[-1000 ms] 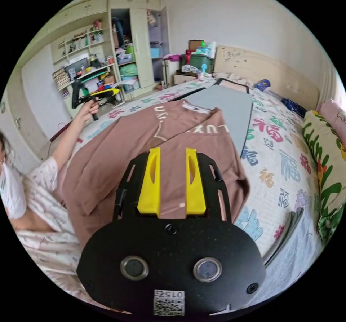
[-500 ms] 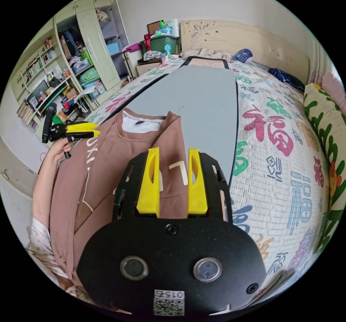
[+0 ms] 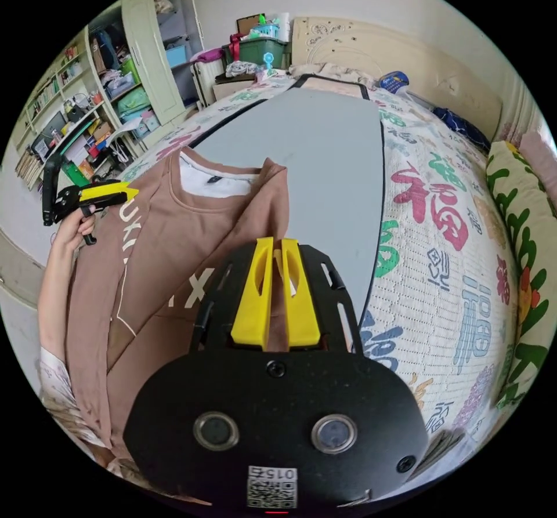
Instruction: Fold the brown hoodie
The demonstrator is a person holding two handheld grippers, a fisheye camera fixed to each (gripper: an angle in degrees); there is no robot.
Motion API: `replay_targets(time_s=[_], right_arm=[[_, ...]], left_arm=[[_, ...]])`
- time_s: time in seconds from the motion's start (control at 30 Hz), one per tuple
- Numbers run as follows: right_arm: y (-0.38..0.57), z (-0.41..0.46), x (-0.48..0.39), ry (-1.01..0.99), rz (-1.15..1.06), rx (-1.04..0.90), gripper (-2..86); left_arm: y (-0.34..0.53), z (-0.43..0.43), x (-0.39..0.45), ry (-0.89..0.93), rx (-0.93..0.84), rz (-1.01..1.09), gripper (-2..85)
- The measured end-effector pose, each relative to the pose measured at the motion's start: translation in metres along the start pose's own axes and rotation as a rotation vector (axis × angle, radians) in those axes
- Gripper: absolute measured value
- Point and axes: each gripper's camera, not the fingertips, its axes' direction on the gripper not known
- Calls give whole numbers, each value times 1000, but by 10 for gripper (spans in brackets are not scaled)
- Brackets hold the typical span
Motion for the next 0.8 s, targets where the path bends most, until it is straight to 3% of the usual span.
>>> replay_targets(time_s=[0.1, 0.27, 0.43, 0.53, 0.7, 0.8], right_arm=[[54, -53, -9, -48, -47, 124, 29], [246, -183, -43, -127, -234, 261, 26], [452, -236, -56, -275, -320, 204, 26], [535, -221, -69, -277, -352, 122, 28], [570, -232, -81, -146, -415, 114, 46], [574, -251, -64, -204, -346, 125, 104]], left_arm=[[12, -60, 17, 8, 145, 69, 16], [108, -197, 71, 34, 331, 265, 16], [222, -266, 129, 151, 313, 496, 18], [264, -271, 173, 59, 236, 584, 20], [253, -287, 189, -15, 158, 484, 34], [234, -310, 168, 115, 181, 349, 61]])
